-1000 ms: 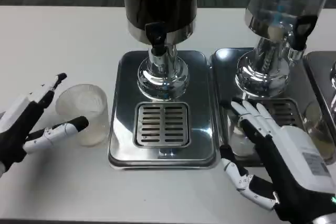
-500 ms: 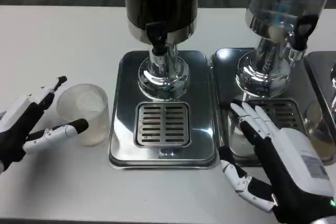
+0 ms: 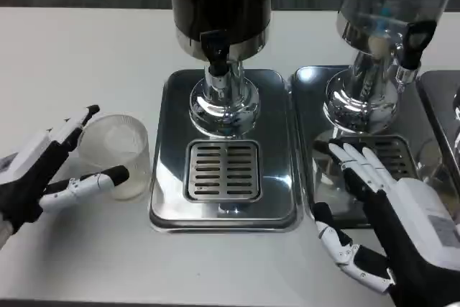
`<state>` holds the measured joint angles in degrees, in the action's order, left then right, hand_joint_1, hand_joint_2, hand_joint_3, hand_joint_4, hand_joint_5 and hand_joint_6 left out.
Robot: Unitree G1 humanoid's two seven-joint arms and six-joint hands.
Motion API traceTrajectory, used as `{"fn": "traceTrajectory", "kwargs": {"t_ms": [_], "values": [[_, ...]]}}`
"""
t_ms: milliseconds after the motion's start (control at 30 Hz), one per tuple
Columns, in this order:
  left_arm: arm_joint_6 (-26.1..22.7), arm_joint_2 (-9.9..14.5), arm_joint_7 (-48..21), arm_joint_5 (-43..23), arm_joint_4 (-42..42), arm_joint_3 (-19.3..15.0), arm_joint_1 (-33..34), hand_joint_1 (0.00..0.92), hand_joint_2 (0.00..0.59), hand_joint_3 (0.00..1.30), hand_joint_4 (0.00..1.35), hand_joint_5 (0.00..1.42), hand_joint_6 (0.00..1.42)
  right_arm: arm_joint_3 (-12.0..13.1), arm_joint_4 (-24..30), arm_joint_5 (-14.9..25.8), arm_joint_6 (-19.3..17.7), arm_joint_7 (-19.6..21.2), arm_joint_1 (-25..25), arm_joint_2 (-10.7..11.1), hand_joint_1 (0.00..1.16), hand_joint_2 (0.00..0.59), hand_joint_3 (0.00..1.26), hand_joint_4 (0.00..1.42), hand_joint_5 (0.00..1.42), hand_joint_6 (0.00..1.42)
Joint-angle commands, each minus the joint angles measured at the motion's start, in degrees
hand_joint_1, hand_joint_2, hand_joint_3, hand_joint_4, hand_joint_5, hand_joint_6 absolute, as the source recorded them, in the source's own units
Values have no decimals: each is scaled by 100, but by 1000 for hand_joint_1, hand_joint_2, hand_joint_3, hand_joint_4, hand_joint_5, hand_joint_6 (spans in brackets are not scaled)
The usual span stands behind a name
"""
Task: Grasp the cup under the faucet to collect the drink, then remove the cup.
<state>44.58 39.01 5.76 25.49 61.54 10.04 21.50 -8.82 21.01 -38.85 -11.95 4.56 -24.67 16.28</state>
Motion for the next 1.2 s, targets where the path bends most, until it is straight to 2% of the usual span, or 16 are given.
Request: {"fn": "traceTrajectory", "kwargs": {"t_ms": [33, 733, 1200], "values": [[-125, -57, 73, 104, 101, 102, 211, 0, 13, 0, 0, 0, 0, 97, 85, 41, -91, 75, -39, 39, 533, 486, 127, 74, 26, 153], [-330, -145, 203, 225, 294, 430, 469, 0, 2, 0, 0, 0, 0, 174, 93, 108, -109, 48, -66, 13, 534, 488, 137, 76, 38, 162], [-441, -214, 441, 309, 345, 523, 510, 20, 8, 0, 0, 0, 0, 177, 111, 110, -108, 41, -86, 17, 545, 492, 137, 76, 39, 162]]}}
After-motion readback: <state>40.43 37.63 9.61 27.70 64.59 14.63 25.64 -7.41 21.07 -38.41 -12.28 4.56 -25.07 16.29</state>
